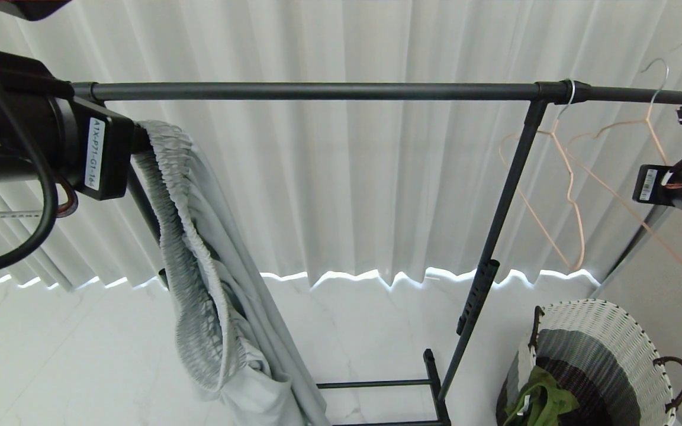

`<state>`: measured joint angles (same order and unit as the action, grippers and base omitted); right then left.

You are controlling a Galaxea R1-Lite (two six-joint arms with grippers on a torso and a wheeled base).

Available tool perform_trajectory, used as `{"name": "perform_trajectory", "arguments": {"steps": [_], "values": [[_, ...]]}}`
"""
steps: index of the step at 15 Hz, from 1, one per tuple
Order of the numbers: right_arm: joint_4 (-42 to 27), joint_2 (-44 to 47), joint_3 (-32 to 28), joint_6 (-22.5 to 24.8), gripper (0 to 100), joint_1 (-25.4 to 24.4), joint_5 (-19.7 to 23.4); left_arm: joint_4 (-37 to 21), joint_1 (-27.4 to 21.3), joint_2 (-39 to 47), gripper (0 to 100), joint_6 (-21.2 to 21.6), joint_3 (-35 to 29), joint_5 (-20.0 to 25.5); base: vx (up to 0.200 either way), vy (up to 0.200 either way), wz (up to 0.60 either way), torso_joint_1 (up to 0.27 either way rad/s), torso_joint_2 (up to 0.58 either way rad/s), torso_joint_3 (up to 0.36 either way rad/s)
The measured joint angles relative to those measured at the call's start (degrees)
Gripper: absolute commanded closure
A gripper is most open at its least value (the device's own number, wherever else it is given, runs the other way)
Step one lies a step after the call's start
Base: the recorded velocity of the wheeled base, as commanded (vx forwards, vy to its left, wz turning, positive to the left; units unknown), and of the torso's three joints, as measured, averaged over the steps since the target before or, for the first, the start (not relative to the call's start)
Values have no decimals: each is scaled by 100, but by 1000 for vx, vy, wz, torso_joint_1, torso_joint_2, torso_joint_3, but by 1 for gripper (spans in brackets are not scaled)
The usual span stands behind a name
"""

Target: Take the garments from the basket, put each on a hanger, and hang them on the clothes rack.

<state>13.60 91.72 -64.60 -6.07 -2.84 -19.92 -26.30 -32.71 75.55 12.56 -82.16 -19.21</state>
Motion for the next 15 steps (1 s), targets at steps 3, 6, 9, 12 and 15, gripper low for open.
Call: {"name": "perform_trajectory", "arguments": {"steps": [3, 6, 9, 12, 15], "values": [[108, -368, 390, 123, 100, -16, 7, 7, 0, -5, 100, 0, 0, 0, 0, 0, 0, 0, 0, 0], [111, -794, 757, 205, 100, -95, 13, 20, 2, -16, 100, 0, 2, -16, -67, 0, 0, -1, 1, 1], [108, -1192, 1257, 318, 100, -182, 7, 18, 13, -35, 100, 20, 61, -20, -200, 0, 0, 10, 4, 2], [112, -1581, 1744, 328, 100, -286, -11, 22, 10, -55, 100, 20, 66, -20, -200, 0, 0, -9, 1, 7], [117, -1885, 2091, 328, 100, -423, -20, 20, 11, -57, 100, 17, 72, -20, -200, 0, 0, 2, 1, 1]]}}
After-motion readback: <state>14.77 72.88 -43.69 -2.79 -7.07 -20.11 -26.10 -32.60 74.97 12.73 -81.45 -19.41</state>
